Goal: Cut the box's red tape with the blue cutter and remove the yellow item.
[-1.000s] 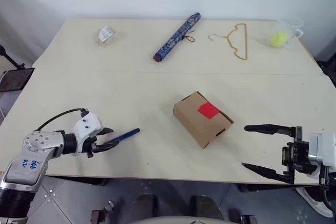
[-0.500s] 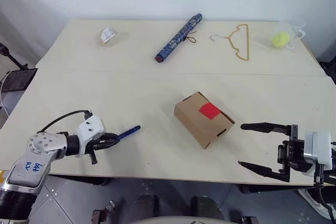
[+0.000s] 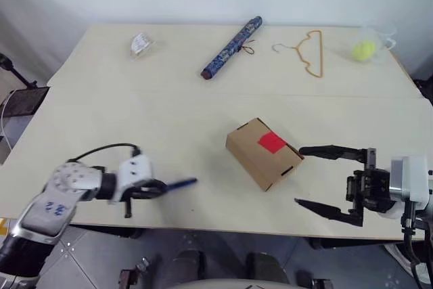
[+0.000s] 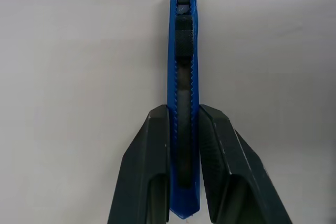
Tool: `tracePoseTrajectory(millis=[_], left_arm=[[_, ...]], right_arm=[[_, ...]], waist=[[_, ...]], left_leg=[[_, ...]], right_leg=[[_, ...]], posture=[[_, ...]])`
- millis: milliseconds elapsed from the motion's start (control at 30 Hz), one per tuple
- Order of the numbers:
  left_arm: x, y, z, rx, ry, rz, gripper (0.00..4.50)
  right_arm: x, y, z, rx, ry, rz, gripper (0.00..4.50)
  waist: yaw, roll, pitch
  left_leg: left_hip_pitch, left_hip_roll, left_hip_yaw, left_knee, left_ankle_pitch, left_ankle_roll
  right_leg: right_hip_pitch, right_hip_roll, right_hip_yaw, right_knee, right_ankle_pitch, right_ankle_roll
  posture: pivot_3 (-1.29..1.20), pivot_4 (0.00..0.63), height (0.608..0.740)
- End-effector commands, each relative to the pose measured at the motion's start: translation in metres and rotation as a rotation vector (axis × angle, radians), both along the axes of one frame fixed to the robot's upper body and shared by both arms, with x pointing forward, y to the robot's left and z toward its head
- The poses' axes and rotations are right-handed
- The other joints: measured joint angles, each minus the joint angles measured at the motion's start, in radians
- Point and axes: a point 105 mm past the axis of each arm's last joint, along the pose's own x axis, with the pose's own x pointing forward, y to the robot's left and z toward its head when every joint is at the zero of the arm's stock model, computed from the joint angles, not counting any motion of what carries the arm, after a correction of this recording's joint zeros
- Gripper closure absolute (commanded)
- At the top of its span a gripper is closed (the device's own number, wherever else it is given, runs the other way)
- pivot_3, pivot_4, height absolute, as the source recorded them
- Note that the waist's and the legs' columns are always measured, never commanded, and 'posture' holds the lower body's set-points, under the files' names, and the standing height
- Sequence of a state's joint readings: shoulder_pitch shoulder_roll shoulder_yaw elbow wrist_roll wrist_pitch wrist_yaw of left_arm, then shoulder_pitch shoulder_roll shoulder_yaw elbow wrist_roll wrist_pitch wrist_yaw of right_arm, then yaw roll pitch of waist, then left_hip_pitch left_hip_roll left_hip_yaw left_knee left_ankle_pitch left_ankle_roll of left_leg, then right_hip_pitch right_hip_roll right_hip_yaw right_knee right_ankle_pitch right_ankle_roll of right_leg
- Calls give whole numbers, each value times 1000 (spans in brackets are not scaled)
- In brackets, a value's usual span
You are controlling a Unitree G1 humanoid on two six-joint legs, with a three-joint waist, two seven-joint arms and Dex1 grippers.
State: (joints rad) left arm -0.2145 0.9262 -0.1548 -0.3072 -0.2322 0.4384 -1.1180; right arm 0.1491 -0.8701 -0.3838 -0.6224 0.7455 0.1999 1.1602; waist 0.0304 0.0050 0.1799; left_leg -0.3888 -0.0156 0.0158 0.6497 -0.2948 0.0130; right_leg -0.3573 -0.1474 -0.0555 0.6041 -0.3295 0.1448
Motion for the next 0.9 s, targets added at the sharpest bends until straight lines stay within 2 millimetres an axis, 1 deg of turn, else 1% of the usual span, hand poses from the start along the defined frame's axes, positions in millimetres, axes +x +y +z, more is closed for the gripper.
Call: tracePoseTrajectory(millis=[33, 67, 100, 133, 233, 267, 367, 400, 500, 667, 767, 900], left_arm=[[-3, -24, 7, 68, 7, -124, 4050], [-3, -31, 8, 74, 10, -145, 4050], [-2, -40, 8, 75, 12, -155, 4050], [1, -51, 7, 72, 7, -161, 4050], [11, -87, 3, 56, -10, -145, 4050], [11, -95, 1, 58, -4, -144, 4050], [9, -112, 0, 56, 8, -131, 4050], [7, -115, -2, 57, 23, -132, 4050], [-1, -121, -6, 66, 61, -135, 4050], [-10, -127, -8, 75, 91, -134, 4050], [-12, -128, -10, 88, 103, -141, 4050], [-10, -127, -10, 107, 92, -140, 4050]], right_arm=[[-1, 4, -16, -42, 75, -27, 606], [-1, 4, -19, -55, 84, -33, 986], [-2, 6, -23, -70, 104, -28, 1273], [-3, 9, -28, -84, 126, -26, 1676], [-8, 19, -47, -141, 197, -32, 2753], [-8, 21, -54, -162, 216, -44, 3063], [-5, 23, -71, -222, 240, -100, 4264], [-2, 24, -75, -232, 263, -129, 4479], [7, 28, -81, -241, 287, -198, 4479], [13, 39, -91, -288, 330, -207, 4479], [21, 45, -92, -291, 328, -212, 4479], [25, 45, -99, -330, 346, -214, 4479]], waist=[[1, -4, 1], [-2, -5, 1], [-3, -5, 1], [-4, -4, 1], [-3, -5, 2], [-3, -7, 3], [-4, -9, 4], [-4, -9, 4], [-4, -9, 4], [-2, -9, 4], [-2, -9, 4], [0, -9, 4]], left_leg=[[-1, 0, -2, 0, 2, 3], [-1, 0, -3, 0, 2, 3], [-3, 0, -2, 0, 2, 3], [-3, -1, -2, -1, 2, 4], [-3, -1, 1, 0, 2, 6], [-3, -1, 1, 2, 2, 7], [-4, 0, 1, 3, 2, 7], [-4, 0, 0, 4, 2, 7], [-4, 0, 1, 7, 2, 7], [-4, 1, -1, 9, 2, 7], [-4, 1, -2, 9, 2, 7], [-5, 0, -4, 9, 2, 6]], right_leg=[[0, 1, -1, 0, 0, 0], [0, 2, -1, 0, 0, 0], [-1, 3, -1, 0, 0, 0], [-1, 6, -4, 1, 0, 0], [-1, 9, -9, 3, 1, 2], [-1, 9, -9, 3, 2, 3], [-1, 11, -8, 3, 2, 4], [-1, 11, -8, 3, 2, 4], [0, 11, -7, 2, 2, 4], [1, 11, -5, 1, 1, 1], [1, 10, -2, 1, 0, 1], [1, 11, 0, 0, 0, 1]], posture=[[0, 150, 740], [0, 150, 740], [0, 150, 740], [0, 150, 740], [0, 150, 740], [0, 150, 740], [0, 150, 740], [0, 150, 740], [0, 150, 740], [0, 150, 740], [0, 150, 740], [0, 150, 740]])
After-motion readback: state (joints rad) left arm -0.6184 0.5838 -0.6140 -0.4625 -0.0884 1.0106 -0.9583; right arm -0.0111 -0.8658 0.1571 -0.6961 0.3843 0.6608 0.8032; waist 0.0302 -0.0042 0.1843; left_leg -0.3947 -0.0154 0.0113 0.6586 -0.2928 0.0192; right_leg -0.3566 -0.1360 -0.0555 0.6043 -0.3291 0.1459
